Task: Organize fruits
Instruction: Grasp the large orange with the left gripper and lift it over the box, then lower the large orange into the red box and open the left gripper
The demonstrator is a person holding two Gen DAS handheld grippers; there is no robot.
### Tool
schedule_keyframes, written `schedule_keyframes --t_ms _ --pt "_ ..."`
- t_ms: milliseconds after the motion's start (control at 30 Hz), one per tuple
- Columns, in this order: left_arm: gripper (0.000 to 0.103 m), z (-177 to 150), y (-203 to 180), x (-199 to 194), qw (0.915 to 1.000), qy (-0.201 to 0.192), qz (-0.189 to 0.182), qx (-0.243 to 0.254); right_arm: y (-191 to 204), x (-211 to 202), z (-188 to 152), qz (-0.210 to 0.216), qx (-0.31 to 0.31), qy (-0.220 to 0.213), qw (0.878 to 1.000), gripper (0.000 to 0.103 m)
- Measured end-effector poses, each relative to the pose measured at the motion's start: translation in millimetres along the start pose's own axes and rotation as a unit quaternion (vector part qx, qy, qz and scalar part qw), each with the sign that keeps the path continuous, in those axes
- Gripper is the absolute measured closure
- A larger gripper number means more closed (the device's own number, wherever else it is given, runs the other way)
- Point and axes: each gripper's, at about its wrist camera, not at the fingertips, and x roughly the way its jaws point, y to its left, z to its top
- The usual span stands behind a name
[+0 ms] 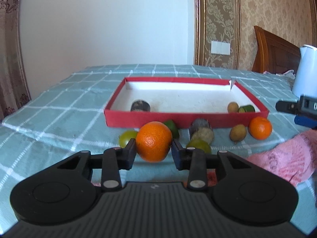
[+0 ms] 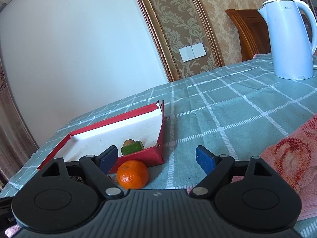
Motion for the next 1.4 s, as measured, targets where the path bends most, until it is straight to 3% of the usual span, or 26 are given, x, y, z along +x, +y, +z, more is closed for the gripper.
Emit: schedule_keyframes --t_ms 367,767,1400 --pt "0.069 48 1 9 0.9991 -0.036 0.013 0.016 0 -1 0 -0.002 0.001 -0.003 1.0 0.017" --pt "0.069 80 -14 84 0.9994 0.009 0.019 0.028 -1 -1 0 -0.001 0.001 -0.002 1.0 0.017" --pt "0.068 72 -22 143 0.9967 0.07 0.025 0.035 -1 0 0 0.004 0.003 0.0 1.0 0.017"
